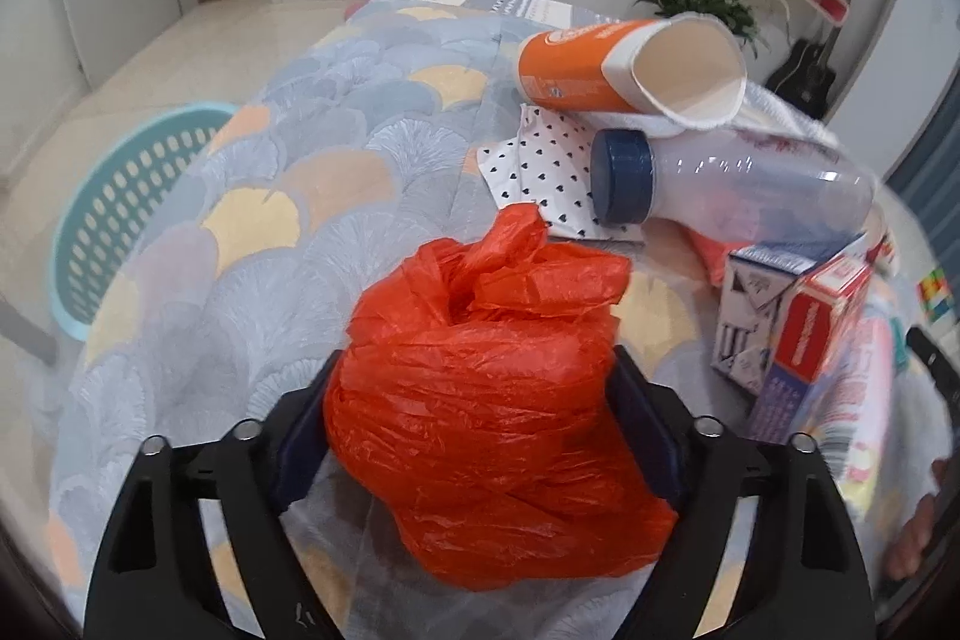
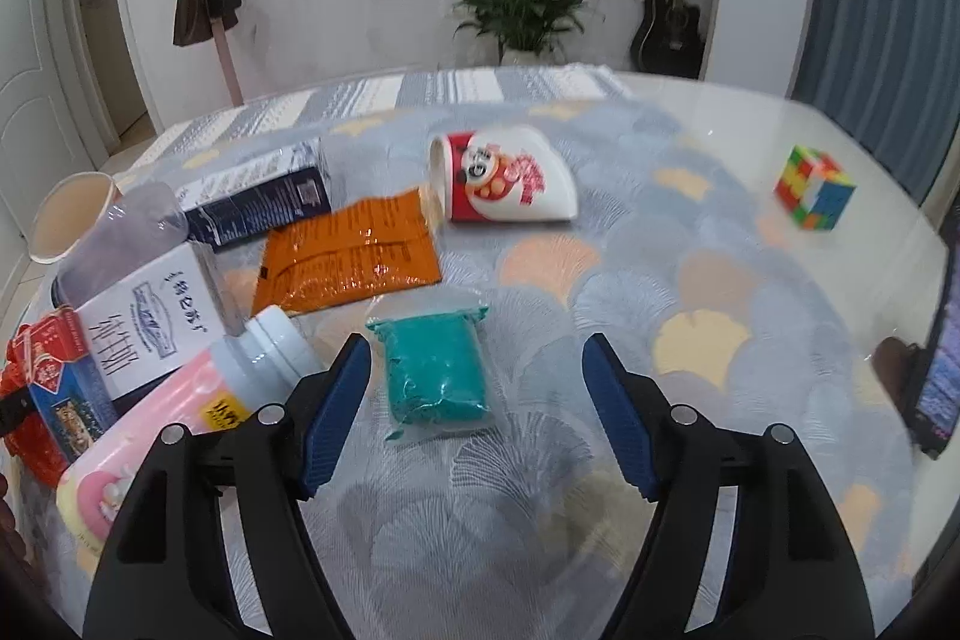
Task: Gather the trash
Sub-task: 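Close the left tool on the red plastic bag while the right tool grasps the teal packet, then carry both items over the blue basket and open both tools to drop them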
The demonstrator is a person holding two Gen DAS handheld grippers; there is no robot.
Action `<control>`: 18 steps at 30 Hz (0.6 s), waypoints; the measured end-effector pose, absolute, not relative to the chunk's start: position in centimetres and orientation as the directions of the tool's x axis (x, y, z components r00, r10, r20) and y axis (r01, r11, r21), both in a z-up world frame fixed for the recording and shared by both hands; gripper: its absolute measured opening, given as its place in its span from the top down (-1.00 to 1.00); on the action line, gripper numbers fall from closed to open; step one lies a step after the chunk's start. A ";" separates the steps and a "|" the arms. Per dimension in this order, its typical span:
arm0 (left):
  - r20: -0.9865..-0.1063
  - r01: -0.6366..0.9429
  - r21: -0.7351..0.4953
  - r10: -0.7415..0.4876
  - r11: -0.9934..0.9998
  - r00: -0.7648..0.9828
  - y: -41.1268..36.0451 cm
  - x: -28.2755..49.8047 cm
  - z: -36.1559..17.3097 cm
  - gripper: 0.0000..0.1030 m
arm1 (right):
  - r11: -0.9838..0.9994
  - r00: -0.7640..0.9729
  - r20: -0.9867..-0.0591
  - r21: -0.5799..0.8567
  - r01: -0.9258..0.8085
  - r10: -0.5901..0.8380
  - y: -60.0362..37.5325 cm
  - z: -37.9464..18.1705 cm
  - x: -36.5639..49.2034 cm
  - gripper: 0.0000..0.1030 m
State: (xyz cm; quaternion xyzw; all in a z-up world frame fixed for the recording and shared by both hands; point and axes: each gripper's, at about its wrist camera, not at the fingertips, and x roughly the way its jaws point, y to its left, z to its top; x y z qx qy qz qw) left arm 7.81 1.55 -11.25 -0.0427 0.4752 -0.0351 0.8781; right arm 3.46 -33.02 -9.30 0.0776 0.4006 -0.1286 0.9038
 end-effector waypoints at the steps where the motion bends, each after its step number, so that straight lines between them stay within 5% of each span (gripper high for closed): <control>1: -0.831 0.028 -0.095 -0.095 0.995 0.549 1.4 7.7 -11.2 -0.42 | 0.956 0.640 -0.749 0.033 0.293 -0.170 -33.0 -9.5 3.7 -0.36; 5: -0.823 0.052 -0.068 -0.086 0.996 0.562 1.1 7.5 -10.9 -0.13 | 0.964 0.620 -0.770 0.021 0.266 -0.154 -32.7 -10.3 4.6 -0.37; 11: -0.787 0.063 -0.127 -0.139 0.990 0.601 2.2 7.1 -9.7 -0.02 | 0.967 0.589 -0.790 -0.019 0.253 -0.169 -32.1 -11.0 5.3 -0.34; 14: -0.758 0.066 -0.152 -0.159 0.986 0.633 3.0 6.7 -8.6 -0.02 | 0.970 0.571 -0.804 -0.025 0.241 -0.163 -31.7 -11.3 5.6 0.25; 18: -0.726 0.060 -0.187 -0.178 0.981 0.664 4.4 6.3 -7.1 -0.01 | 0.967 0.609 -0.771 -0.035 0.251 -0.185 -31.1 -9.9 5.2 0.31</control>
